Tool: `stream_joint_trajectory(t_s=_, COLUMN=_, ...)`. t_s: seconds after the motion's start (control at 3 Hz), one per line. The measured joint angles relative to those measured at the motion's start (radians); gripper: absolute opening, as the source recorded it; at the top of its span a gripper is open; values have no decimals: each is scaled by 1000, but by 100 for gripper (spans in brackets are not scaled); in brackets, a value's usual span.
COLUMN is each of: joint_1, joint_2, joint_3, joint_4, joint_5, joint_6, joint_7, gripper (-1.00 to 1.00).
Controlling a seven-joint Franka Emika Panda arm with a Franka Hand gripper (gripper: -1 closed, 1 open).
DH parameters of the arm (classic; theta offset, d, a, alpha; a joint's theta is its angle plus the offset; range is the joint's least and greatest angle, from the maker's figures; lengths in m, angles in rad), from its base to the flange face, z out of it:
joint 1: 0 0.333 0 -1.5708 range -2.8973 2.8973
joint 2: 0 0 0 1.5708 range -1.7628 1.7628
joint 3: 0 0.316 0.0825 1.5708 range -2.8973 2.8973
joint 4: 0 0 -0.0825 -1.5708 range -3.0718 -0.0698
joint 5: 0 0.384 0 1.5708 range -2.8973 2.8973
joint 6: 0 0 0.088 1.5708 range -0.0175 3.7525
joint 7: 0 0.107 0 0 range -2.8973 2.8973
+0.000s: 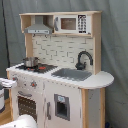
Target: Play with the kitchen
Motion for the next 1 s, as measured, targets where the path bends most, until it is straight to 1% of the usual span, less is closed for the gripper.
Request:
stream_joint_trajectory(t_s=0.33, joint_1=-72, joint_2=0, joint_3=38, joint_4=30, joint_5=0, joint_6=50, joint_7=-10, gripper=100)
stream_joint_trajectory(t_s=0.67, joint_1=-143, joint_2=1, joint_3=41, joint_4=101, joint_5=1, joint_6=67, joint_7=-9, gripper=100)
stream_joint_trajectory(t_s=1.0, joint_1=-176, joint_2=6, joint_3=45, joint_4=133, joint_5=6, joint_6=65, joint_7=68, gripper=100)
